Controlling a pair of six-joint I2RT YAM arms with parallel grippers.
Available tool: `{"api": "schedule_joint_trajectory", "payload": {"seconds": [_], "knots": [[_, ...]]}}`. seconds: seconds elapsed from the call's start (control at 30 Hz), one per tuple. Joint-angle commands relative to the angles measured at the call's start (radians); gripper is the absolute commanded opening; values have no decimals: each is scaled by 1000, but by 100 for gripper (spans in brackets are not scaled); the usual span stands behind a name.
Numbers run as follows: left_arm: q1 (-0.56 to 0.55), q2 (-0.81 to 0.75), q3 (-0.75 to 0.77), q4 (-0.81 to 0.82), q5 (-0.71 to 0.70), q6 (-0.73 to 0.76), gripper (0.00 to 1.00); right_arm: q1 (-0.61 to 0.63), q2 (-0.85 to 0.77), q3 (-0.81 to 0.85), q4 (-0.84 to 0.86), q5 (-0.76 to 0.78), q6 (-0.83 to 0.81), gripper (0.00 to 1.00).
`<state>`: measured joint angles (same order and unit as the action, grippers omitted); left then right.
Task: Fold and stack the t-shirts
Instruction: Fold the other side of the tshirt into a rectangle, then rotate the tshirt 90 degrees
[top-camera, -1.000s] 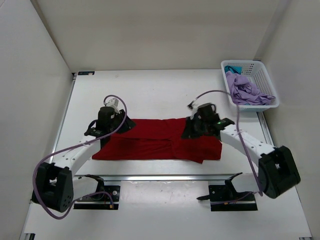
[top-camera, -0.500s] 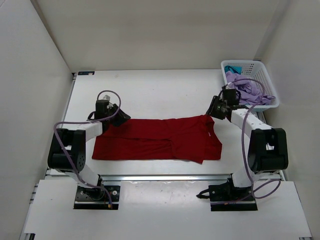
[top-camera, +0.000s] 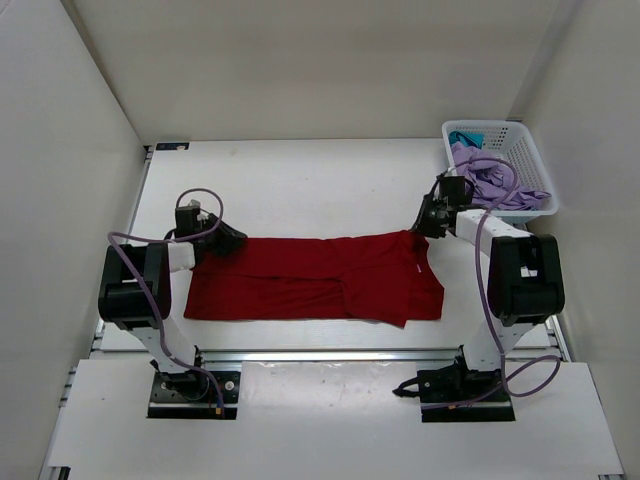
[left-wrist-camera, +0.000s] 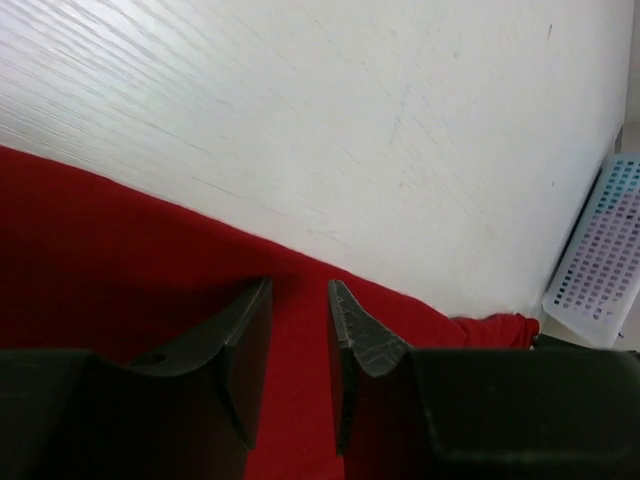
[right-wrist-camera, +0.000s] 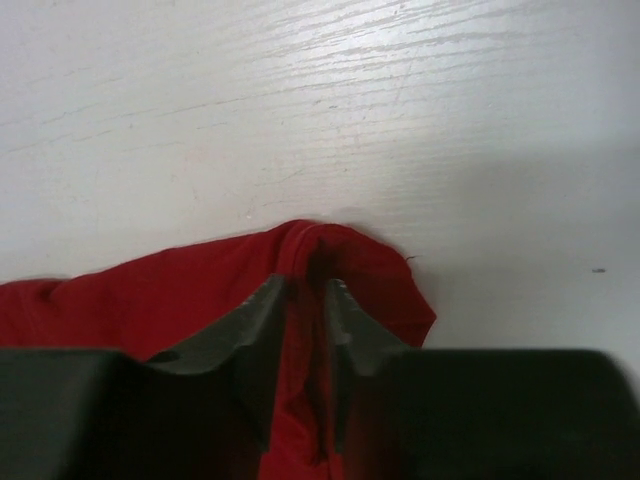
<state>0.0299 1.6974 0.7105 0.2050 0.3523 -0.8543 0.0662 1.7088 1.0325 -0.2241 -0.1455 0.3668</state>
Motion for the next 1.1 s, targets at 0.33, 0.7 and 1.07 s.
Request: {"api": "schedule_joint_trajectory", "payload": {"seconds": [0.33,0.7,1.07], "knots": [[131,61,-63,109,86,-92,38,-62,-9,-55,109,47,69,0],[142,27,-66,132,106,-112,39,-57,31,-88,169,75,101,15],[-10,-257,1,19,15,-28,42,131,-320,-173,94,267,81,32]]}}
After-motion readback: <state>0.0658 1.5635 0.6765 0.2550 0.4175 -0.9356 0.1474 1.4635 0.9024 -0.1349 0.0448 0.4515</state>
